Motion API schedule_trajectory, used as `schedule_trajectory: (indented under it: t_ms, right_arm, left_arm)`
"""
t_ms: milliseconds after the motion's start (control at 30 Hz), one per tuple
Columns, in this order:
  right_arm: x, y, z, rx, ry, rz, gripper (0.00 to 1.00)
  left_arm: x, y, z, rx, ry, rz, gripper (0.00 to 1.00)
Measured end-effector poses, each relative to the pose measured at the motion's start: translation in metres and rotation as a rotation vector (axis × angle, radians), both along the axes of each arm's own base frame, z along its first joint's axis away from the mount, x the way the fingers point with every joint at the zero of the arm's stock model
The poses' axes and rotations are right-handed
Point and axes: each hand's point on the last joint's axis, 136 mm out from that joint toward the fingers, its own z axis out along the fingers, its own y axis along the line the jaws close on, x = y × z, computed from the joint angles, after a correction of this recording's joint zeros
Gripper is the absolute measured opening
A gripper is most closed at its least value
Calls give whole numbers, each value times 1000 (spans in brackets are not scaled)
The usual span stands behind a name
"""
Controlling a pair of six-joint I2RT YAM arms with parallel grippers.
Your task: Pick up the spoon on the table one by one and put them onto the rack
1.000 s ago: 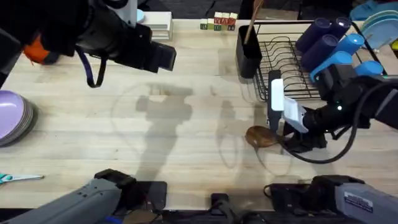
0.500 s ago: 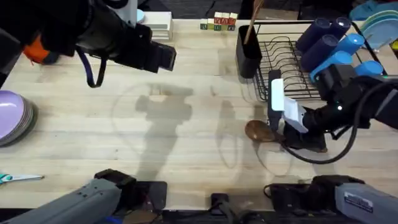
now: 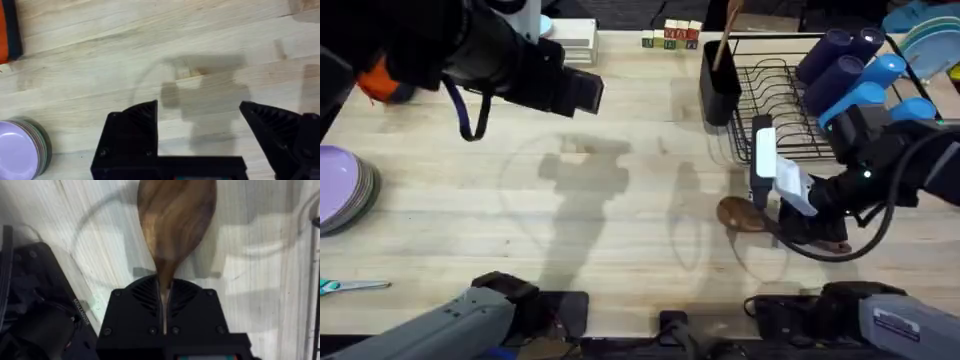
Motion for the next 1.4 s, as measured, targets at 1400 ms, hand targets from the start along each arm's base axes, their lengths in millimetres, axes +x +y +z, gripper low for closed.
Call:
schedule_trajectory:
  t_ms: [1400]
  right_arm:
    - [121,85,164,582,-437,-58,32]
  left_arm:
    - [0,0,0,0,0,0,993]
